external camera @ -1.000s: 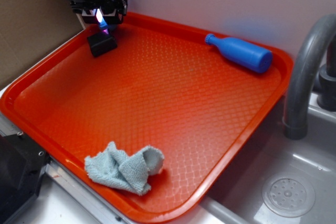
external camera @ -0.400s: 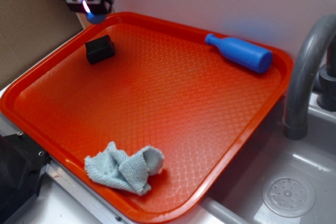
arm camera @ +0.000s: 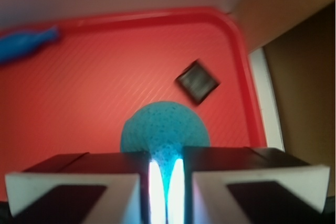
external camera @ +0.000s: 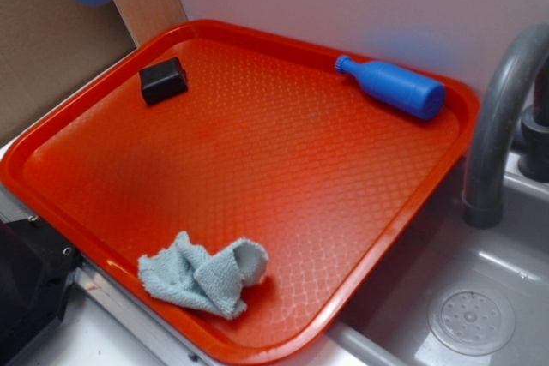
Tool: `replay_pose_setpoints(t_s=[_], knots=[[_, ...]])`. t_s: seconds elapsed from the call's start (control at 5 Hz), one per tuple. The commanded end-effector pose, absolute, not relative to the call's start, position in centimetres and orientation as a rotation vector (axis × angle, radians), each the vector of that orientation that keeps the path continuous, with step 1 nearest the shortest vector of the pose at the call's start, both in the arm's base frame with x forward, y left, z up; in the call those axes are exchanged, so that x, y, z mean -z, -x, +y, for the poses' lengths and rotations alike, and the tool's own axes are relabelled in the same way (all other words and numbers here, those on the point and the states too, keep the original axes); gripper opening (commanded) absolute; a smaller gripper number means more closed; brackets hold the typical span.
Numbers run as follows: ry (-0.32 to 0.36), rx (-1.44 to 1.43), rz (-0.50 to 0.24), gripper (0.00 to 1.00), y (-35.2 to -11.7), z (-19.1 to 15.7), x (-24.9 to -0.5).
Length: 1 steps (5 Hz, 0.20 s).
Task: Grab the blue ball.
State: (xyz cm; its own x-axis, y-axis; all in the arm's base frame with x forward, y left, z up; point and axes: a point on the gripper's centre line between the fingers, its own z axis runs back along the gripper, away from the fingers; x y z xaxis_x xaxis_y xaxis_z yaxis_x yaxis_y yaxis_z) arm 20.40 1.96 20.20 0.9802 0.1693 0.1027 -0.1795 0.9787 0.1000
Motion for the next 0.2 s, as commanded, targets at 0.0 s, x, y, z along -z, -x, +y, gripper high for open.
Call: replay_pose_setpoints(t_s=[0.0], knots=[[-0.052,-0.045,-0.095,0.0,-18.07,1.11,-21.32]])
